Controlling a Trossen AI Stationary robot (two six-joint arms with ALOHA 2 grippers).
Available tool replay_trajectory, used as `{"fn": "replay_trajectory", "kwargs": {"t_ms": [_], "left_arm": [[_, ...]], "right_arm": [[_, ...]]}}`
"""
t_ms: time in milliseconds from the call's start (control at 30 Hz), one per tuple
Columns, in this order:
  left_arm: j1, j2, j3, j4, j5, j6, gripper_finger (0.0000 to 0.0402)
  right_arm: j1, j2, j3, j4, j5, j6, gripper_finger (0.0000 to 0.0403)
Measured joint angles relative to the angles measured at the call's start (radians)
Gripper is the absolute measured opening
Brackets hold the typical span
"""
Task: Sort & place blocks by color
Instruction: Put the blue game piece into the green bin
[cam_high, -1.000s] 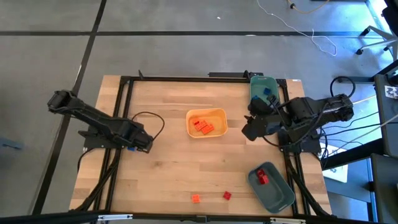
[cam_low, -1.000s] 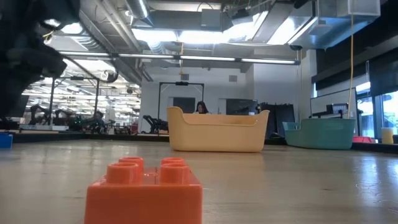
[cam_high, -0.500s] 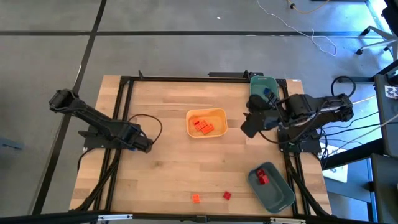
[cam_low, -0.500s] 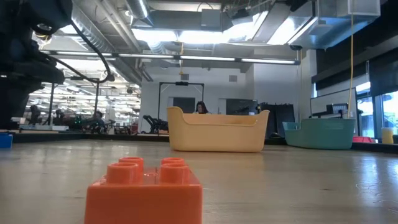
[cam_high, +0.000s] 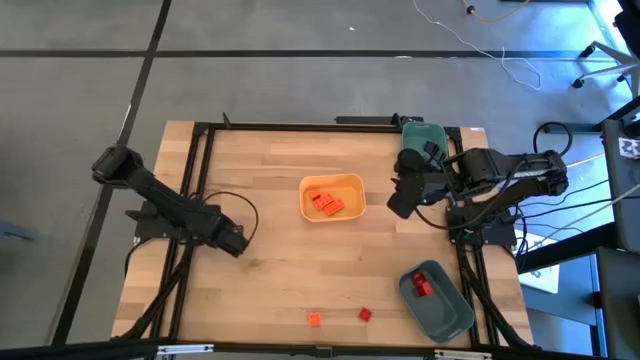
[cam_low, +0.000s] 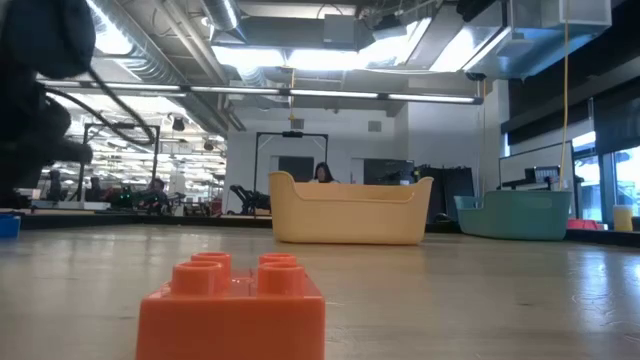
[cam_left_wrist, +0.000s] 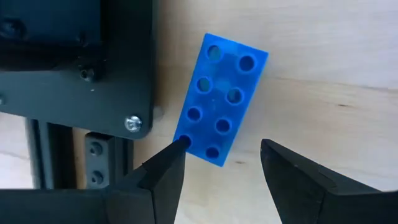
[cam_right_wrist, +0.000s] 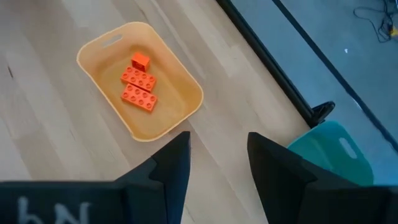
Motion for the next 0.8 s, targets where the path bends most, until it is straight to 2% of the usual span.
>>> {"fn": "replay_trajectory", "kwargs": {"t_ms": [167,400,667,800], "left_arm": [[0.000,0.071,0.002,0.084,0.011,0.027,0.0202],[0.002,0.078,0.071,0.149,-0.012,0.055,0.0202],[0.002,0.078,0.136,0.146,-0.077,0.130,0.0201],[0.001,0.079,0.175,0.077,-0.096,0.131,0.0201]], "right_arm": [[0.000,0.000,0.000,0.000,0.000,-0.053,0.0161],[0.000,0.000,0.000,0.000,0.000,-0.080,0.0161],[0.000,0.000,0.000,0.000,0.000,-0.103,0.0161],[0.000,0.000,0.000,0.000,-0.001,-0.103,0.0161]]}}
